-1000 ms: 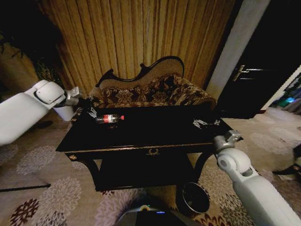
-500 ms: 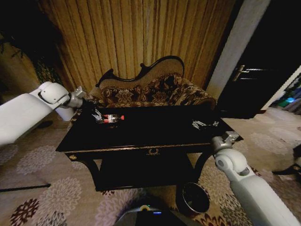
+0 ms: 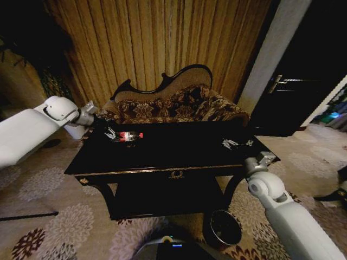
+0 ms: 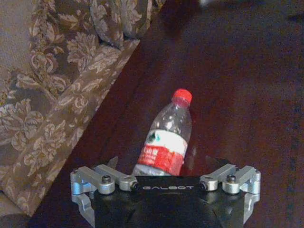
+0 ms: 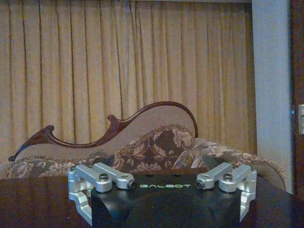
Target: Move to the front of the table and place the trash on the table into the trash bin.
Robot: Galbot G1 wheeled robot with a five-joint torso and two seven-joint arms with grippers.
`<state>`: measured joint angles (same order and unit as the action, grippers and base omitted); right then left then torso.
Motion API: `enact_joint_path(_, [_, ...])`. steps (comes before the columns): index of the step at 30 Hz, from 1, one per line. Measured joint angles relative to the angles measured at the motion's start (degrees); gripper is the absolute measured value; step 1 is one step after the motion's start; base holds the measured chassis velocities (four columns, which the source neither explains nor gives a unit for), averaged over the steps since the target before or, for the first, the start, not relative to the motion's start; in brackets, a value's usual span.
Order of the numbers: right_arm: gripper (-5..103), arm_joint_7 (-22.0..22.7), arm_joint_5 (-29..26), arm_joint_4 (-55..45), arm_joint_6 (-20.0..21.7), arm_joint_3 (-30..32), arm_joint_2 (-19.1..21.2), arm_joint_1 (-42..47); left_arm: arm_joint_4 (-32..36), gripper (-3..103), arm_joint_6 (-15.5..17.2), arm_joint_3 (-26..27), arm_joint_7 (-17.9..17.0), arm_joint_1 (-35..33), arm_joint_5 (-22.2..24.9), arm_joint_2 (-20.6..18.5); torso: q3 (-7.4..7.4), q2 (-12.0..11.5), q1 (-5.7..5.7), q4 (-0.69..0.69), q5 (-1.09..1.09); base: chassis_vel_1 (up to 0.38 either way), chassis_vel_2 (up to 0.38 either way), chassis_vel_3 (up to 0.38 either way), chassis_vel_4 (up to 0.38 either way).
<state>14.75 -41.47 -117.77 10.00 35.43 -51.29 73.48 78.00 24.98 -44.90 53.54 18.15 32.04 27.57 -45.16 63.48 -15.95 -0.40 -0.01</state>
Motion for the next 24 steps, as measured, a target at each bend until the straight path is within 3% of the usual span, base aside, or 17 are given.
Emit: enact_joint_path(24, [100,0.19,0.05,-0.36,-0.4,0.86,0.28,0.74,-3.02,100,-3.81,3.99,1.27,-4.92,0.46,-0.8,0.0,0.0,0.0,-0.01,0.0,0.0,0.0,0.0,0.0])
